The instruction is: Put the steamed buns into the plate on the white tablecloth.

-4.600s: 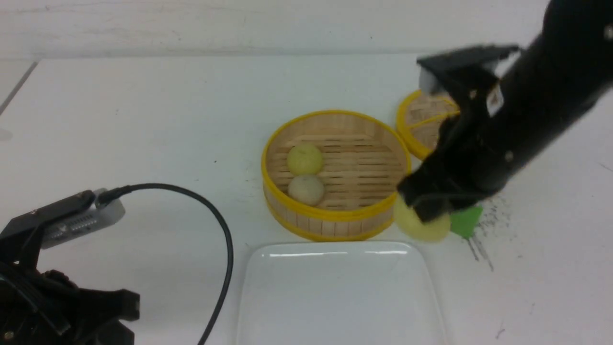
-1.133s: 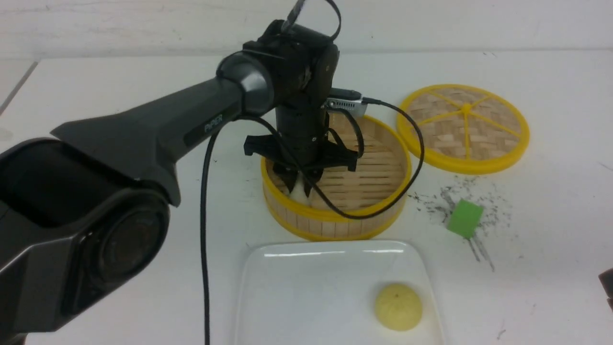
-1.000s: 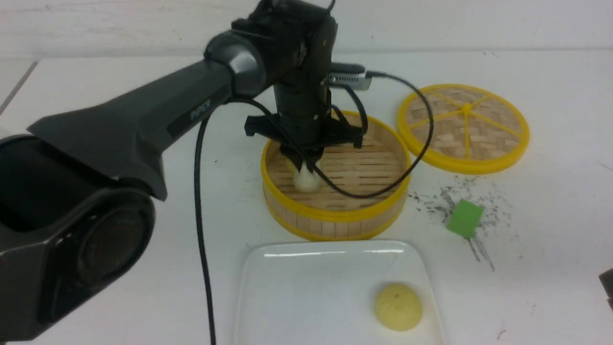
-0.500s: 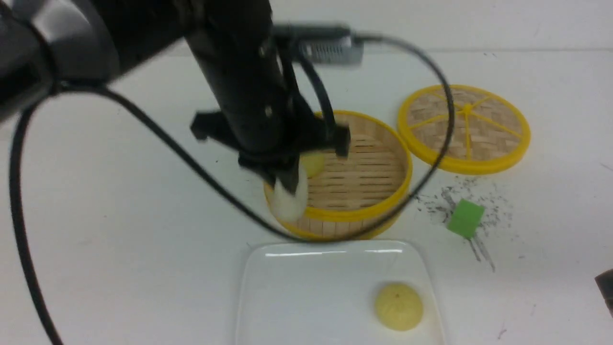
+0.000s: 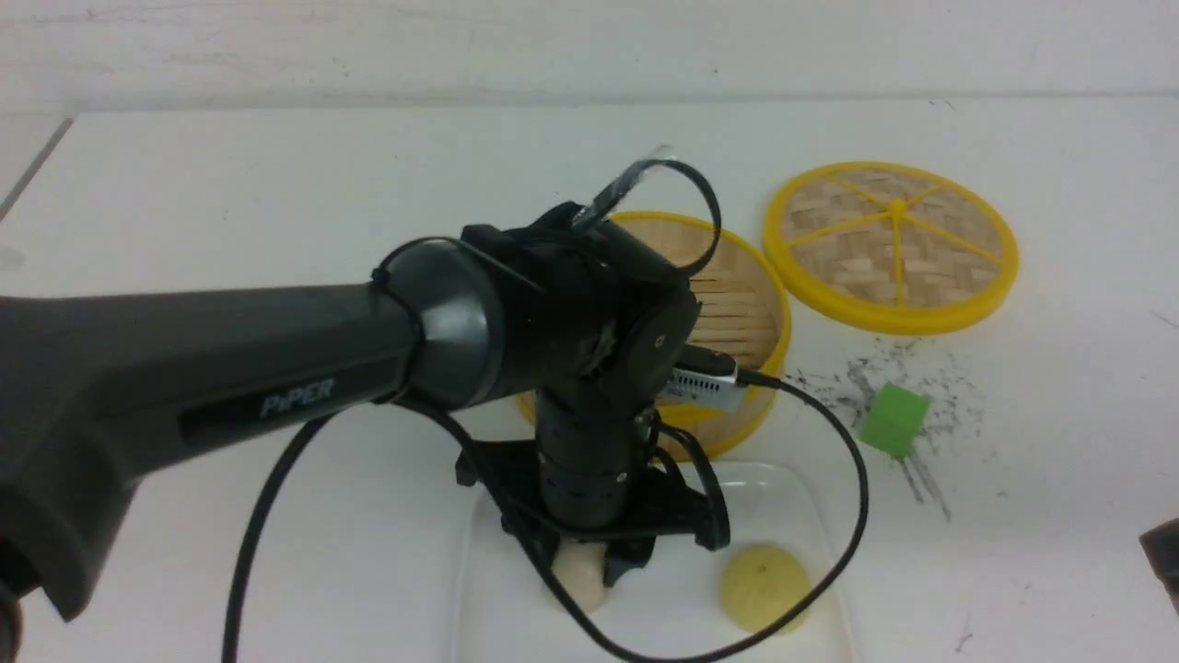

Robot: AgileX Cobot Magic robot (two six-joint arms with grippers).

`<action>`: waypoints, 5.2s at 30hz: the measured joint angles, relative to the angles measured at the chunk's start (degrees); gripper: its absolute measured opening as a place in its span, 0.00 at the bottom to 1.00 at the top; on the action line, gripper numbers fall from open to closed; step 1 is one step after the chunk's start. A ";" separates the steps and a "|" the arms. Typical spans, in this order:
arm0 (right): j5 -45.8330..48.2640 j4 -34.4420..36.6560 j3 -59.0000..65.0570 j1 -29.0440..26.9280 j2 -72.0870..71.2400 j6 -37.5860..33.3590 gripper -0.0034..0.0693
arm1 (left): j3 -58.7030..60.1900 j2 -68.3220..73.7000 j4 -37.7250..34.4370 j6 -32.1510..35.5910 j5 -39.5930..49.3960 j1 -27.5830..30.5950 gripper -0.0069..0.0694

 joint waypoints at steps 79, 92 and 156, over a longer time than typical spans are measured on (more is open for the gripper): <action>1.60 1.87 0.00 0.00 0.00 0.00 0.21 | -12.46 -14.86 -16.95 18.06 11.26 12.98 0.12; 1.55 1.87 0.00 0.00 0.00 0.00 0.23 | 13.59 -16.11 -8.67 3.60 -0.99 -2.23 0.13; -23.15 -3.59 17.66 0.05 -49.30 0.76 0.03 | 13.59 -16.13 -1.38 3.01 -9.12 -3.86 0.10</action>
